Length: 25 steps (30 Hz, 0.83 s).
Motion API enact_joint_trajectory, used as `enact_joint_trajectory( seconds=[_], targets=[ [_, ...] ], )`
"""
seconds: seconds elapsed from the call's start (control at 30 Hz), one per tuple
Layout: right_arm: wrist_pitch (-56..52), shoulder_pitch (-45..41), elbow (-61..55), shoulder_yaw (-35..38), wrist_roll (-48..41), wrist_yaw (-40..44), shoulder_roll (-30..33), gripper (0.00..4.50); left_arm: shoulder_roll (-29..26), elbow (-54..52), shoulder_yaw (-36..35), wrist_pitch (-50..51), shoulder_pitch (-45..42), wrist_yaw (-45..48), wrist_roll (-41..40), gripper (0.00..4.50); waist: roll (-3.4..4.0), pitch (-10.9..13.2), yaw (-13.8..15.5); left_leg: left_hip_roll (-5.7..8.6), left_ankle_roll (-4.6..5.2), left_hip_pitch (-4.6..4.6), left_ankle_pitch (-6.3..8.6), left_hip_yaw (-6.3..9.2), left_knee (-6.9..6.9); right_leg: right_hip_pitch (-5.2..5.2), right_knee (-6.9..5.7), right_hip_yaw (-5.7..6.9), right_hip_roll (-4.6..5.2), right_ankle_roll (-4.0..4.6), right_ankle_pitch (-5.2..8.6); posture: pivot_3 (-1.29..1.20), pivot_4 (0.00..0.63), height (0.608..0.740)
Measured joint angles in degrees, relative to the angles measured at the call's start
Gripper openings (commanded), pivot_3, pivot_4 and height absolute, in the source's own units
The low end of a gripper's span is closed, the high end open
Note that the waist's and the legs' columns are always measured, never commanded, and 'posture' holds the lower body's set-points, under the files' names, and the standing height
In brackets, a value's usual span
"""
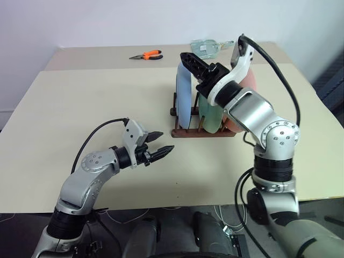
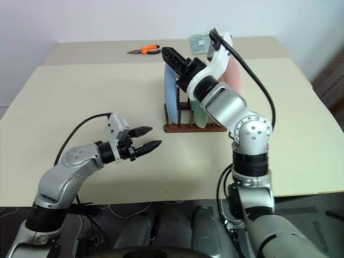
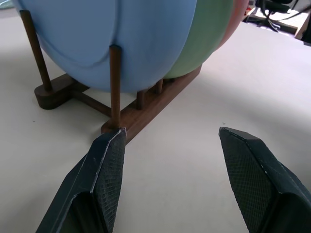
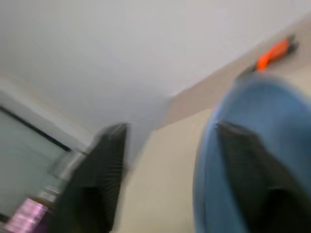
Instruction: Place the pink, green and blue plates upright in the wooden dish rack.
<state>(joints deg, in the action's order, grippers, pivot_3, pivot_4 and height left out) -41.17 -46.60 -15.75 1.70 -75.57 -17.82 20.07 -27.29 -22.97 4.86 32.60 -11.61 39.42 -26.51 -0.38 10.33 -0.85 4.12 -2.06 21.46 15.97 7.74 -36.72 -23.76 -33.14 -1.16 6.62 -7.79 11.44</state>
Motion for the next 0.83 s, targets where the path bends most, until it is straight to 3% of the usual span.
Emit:
enact_joint_trajectory(
  seconds=[0.13,0.2,0.33,0.43,0.5,0.67,0.83],
  targets=[
    [1.57,-1.48,-10.51,-2.9,14.07,19.12,16.38,3.84,-0.3,-0.68,-0.24,0.6,0.4,-0.16,-0.24,3.12,-0.19,-0.09,0.32,0.01,0.0,0.02,0.01,0.03,0.13,0.03,0.09,0.06,0.06,-0.26,0.16,0.0,0.15,0.74],
    [2.86,4.06,-14.1,1.19,16.31,28.67,23.92,3.84,-0.52,-0.5,-1.21,0.53,0.72,-0.54,-0.19,3.12,-0.52,-0.19,0.51,0.01,0.0,-0.02,0.02,0.07,0.18,0.15,0.19,0.11,0.1,-0.32,0.2,0.0,0.15,0.74],
    [2.74,23.09,-12.01,16.1,17.64,41.8,32.74,3.84,-1.16,1.31,-4.2,-0.66,0.39,-1.51,0.21,3.12,-0.6,-0.14,1.26,0.01,0.01,0.0,0.02,-0.03,0.18,0.27,0.54,0.08,0.17,-0.22,0.15,0.0,0.15,0.74],
    [3.06,39.64,-8.61,27.94,20.02,51.16,33.63,3.84,-4.33,4.45,-7.23,-3.06,1.45,-1.75,2.12,3.12,-0.62,-0.16,1.68,-0.01,0.03,-0.07,0.03,-0.07,0.39,0.29,0.67,0.08,0.16,-0.18,0.12,0.0,0.15,0.74],
    [3.78,47.15,-5.88,30.78,22.78,55.48,33.25,3.84,-6.19,6.95,-9.38,-4.51,2.58,-1.8,3.48,3.12,-0.52,-0.14,1.56,-0.01,0.03,-0.08,0.03,-0.16,0.45,0.23,0.7,0.01,0.17,-0.08,0.04,0.0,0.15,0.74],
    [10.27,54.95,-0.49,30.17,32.2,61.09,30.87,3.84,-7.14,8.51,-11.59,-7.31,4.63,-1.23,4.57,3.12,-0.47,-0.13,1.38,-0.08,0.01,-0.15,0.04,-0.31,0.42,0.26,0.73,-0.05,0.17,-0.11,0.05,0.0,0.15,0.74],
    [16.64,56.12,3.33,23.52,42.24,62.2,29.02,3.84,-6.61,8.57,-12.31,-7.45,6.82,-1.38,4.62,3.12,-0.47,-0.11,1.56,-0.09,0.0,-0.11,0.04,-0.28,0.4,0.24,0.74,-0.02,0.18,-0.1,0.05,0.0,0.15,0.74]
  ],
)
